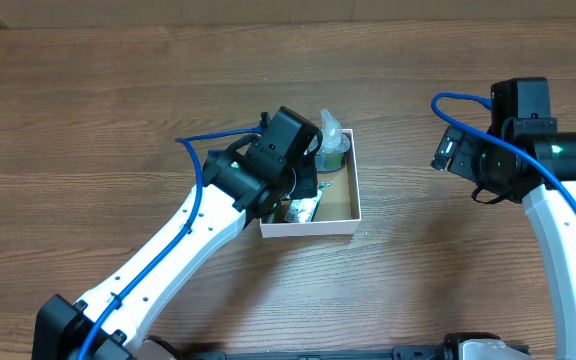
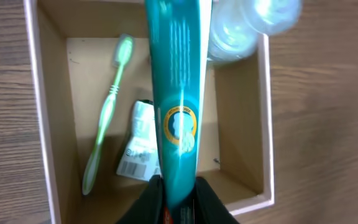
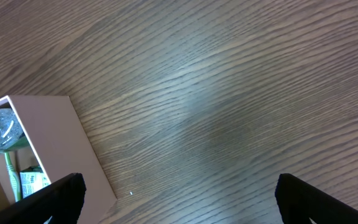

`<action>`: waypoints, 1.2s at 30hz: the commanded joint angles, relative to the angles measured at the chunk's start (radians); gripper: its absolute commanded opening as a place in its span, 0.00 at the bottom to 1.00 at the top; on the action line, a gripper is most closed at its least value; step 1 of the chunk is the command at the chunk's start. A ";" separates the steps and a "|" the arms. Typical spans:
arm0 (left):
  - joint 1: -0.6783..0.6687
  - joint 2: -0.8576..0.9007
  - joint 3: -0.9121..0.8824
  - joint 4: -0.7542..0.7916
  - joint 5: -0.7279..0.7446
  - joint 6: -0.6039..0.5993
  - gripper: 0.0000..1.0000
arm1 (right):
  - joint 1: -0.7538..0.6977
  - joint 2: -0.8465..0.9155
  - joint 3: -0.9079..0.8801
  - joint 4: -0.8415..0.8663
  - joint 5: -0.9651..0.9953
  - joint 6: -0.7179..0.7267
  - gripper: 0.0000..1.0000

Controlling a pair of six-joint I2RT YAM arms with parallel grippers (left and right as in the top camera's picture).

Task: Pack container
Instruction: 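Carry the toothpaste tube right and lower it into the box, then open the left gripper and move it back to the blue razor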

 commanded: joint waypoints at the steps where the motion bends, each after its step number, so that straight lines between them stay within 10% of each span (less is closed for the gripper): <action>1: 0.002 0.028 0.026 0.012 -0.091 -0.023 0.29 | -0.003 -0.002 0.021 0.003 0.007 -0.002 1.00; 5: 0.003 0.029 0.026 0.031 -0.143 -0.022 0.65 | -0.003 -0.003 0.021 0.003 0.007 -0.002 1.00; 21: 0.310 0.029 0.026 -0.185 -0.144 0.171 0.67 | -0.003 -0.003 0.021 0.003 0.007 -0.002 1.00; 36: 0.343 0.067 -0.259 0.227 -0.267 0.322 0.88 | -0.003 -0.003 0.021 0.003 0.007 -0.002 1.00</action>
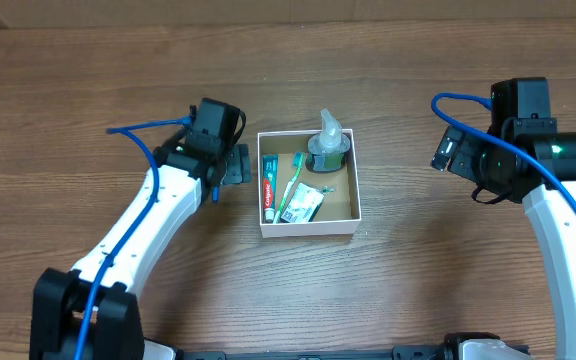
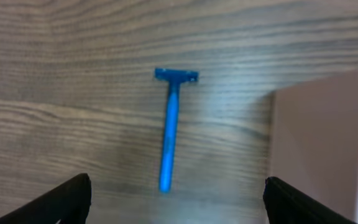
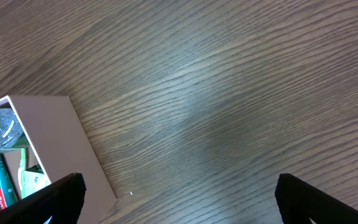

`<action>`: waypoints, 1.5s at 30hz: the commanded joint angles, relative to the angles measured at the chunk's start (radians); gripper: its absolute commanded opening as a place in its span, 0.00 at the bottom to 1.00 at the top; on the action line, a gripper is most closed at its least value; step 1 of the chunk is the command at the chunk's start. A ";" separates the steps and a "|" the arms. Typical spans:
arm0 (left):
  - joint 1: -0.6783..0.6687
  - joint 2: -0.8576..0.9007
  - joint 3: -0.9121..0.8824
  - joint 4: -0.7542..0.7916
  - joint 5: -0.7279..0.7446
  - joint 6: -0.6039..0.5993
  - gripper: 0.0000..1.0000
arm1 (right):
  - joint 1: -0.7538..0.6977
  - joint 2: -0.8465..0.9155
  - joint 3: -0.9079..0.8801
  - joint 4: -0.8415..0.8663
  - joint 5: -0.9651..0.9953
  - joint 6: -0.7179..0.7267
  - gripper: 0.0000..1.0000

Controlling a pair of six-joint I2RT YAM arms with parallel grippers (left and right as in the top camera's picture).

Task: Pack container
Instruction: 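Open the left gripper and move it back to the blue razor, then lower the left gripper and grasp the blue razor handle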

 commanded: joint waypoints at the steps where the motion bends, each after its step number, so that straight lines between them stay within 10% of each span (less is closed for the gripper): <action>1: 0.023 0.027 -0.078 0.101 -0.047 0.025 0.88 | -0.003 -0.003 0.021 0.004 0.007 -0.002 1.00; 12: 0.058 0.233 -0.118 0.287 -0.009 0.048 0.85 | -0.003 -0.002 0.021 0.004 0.007 -0.002 1.00; 25: 0.058 0.249 -0.118 0.298 0.010 0.109 0.31 | -0.003 -0.003 0.021 0.004 0.007 -0.002 1.00; 35: 0.076 0.249 -0.118 0.323 0.112 0.130 0.39 | -0.003 -0.003 0.021 0.004 0.007 -0.002 1.00; 45: 0.116 0.249 -0.118 0.307 0.168 0.130 0.24 | -0.003 -0.003 0.021 0.004 0.007 -0.002 1.00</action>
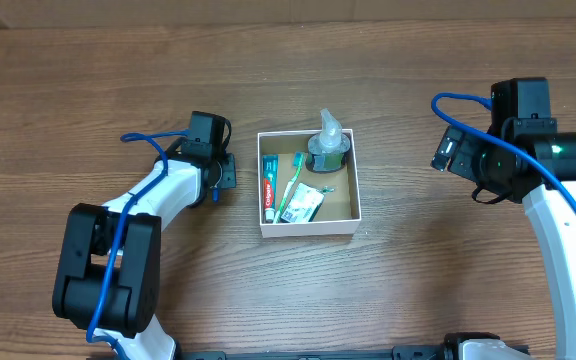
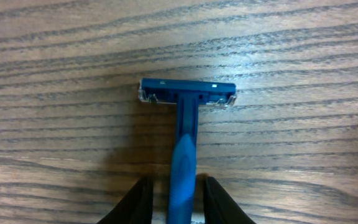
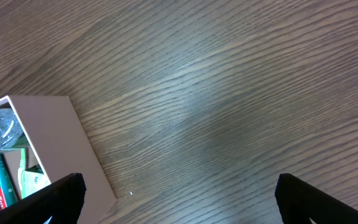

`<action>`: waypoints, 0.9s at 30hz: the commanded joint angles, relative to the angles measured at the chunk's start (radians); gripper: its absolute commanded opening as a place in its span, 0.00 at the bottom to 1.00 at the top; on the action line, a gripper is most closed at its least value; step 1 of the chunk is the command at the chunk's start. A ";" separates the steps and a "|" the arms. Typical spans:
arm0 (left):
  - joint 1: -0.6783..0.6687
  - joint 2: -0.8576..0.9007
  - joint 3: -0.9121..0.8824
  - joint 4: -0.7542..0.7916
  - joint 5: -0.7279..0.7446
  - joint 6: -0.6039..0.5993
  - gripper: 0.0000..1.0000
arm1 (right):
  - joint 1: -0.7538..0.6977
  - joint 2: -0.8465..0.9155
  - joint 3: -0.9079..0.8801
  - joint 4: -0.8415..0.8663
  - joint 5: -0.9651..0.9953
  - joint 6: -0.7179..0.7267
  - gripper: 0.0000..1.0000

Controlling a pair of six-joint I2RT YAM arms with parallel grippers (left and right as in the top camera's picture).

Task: Pack container
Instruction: 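Lower the left gripper and grasp the blue razor handle, then carry the razor right and release it into the box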

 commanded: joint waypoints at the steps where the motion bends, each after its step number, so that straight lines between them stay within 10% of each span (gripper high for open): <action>1: 0.007 0.014 -0.011 -0.008 0.036 0.019 0.23 | -0.003 -0.003 0.021 0.003 0.007 -0.002 1.00; 8: 0.007 0.014 -0.010 -0.027 0.035 0.019 0.04 | -0.003 -0.003 0.021 0.003 0.007 -0.002 1.00; 27: -0.119 -0.303 0.411 -0.499 0.122 -0.159 0.04 | -0.003 -0.003 0.021 0.003 0.007 -0.002 1.00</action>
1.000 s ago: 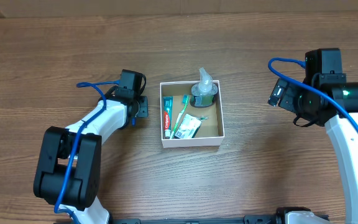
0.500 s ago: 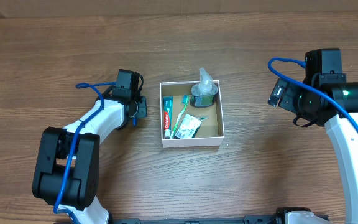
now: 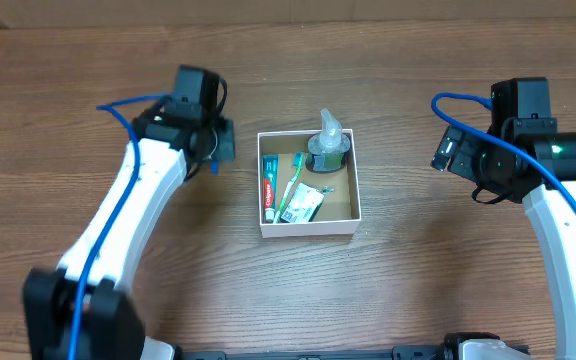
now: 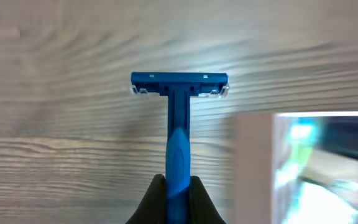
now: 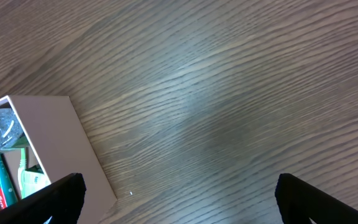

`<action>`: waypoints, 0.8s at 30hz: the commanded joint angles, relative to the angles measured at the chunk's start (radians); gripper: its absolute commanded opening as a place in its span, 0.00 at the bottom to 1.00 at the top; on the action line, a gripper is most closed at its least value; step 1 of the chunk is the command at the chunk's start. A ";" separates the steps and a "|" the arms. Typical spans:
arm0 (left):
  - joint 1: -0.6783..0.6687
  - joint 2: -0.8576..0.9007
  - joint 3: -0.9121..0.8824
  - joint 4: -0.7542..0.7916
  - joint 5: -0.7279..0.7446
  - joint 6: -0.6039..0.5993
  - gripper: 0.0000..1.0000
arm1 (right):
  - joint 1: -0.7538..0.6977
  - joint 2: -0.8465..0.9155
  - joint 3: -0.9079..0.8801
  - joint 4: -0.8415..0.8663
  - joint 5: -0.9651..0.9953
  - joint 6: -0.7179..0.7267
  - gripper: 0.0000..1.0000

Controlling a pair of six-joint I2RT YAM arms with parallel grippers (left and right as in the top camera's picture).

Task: Pack container
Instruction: 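Carry the razor right and release it into the box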

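A blue disposable razor [image 4: 179, 124] hangs above the table, my left gripper [image 4: 179, 186] shut on its handle, head pointing away. In the overhead view the left gripper [image 3: 208, 150] sits just left of the white box [image 3: 358, 200]. The box holds a toothpaste tube [image 3: 268, 185], a green toothbrush [image 3: 293, 185], a small packet [image 3: 308, 203] and a clear bottle [image 3: 328, 145]. My right gripper [image 5: 176, 202] stands open, far to the right of the box [image 5: 48, 143], with nothing between its fingers.
The wooden table [image 3: 448, 280] stretches all round the box. The box edge [image 4: 253, 168] shows blurred at the right of the left wrist view.
My left gripper has shut on the razor's handle and lifted it off the table, and now sits higher, close to the box's left wall. The right arm has not moved.
My left gripper held the toothpaste tube over the box. Then the tube lay in the box and the gripper was open above the razor on the table to the left. It came down round the handle, and now holds the razor raised beside the box.
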 commanded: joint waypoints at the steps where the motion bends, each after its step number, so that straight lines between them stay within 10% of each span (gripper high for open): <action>1: -0.094 -0.104 0.050 -0.018 0.072 -0.166 0.04 | -0.003 -0.003 0.021 0.003 0.007 -0.002 1.00; 15: -0.344 0.032 0.049 -0.005 0.004 -0.436 0.08 | -0.003 -0.003 0.021 0.003 0.007 -0.002 1.00; 19: -0.343 0.028 0.050 0.021 0.004 -0.411 0.61 | -0.003 -0.003 0.021 0.003 0.007 -0.002 1.00; 24: -0.282 -0.035 0.104 -0.002 0.003 -0.300 0.74 | -0.003 -0.003 0.021 0.003 0.007 -0.002 1.00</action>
